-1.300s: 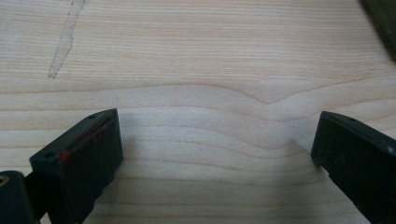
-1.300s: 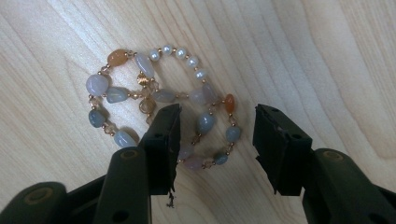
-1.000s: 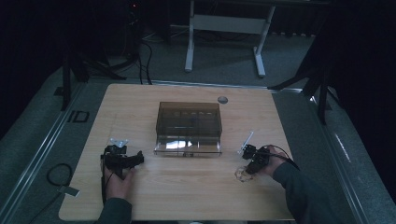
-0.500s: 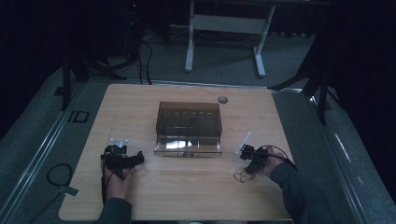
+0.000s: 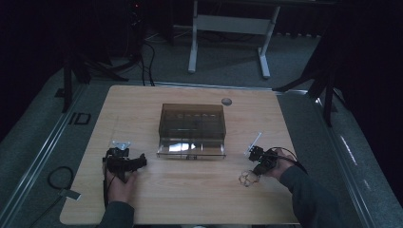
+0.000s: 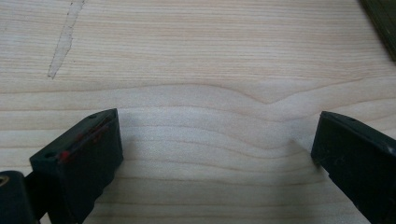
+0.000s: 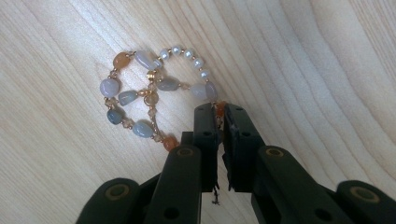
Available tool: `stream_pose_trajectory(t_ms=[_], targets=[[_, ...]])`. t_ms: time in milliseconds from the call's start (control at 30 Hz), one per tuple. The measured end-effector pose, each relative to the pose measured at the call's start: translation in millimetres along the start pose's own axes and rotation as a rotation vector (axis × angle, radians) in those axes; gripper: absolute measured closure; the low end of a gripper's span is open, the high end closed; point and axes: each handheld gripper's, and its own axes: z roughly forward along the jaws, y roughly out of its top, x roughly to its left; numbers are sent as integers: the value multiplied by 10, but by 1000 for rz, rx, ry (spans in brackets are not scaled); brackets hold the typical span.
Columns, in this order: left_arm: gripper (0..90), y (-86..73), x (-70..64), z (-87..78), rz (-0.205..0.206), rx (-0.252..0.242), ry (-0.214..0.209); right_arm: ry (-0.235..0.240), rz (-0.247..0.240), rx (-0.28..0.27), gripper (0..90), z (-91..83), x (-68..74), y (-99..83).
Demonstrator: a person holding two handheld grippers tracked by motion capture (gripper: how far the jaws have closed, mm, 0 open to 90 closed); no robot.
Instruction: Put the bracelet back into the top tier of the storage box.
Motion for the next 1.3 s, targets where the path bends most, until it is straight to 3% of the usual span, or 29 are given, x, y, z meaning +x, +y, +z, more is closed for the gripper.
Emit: stream_pose_trajectory(t_ms=[433, 733, 967, 1067, 1300], targets=[[20, 0, 0, 0, 0, 0, 0, 8, 6, -6, 820, 57, -14, -9], [20, 0, 0, 0, 0, 0, 0, 22, 2, 1, 724, 109, 0, -1], [20, 0, -1, 0, 0, 0, 0, -9, 15, 34, 790, 118, 28, 40], [20, 0, 0, 0, 0, 0, 0, -29, -10, 52, 795, 120, 56, 69], [20, 0, 0, 0, 0, 0, 0, -4, 22, 18, 832, 44, 16, 32]])
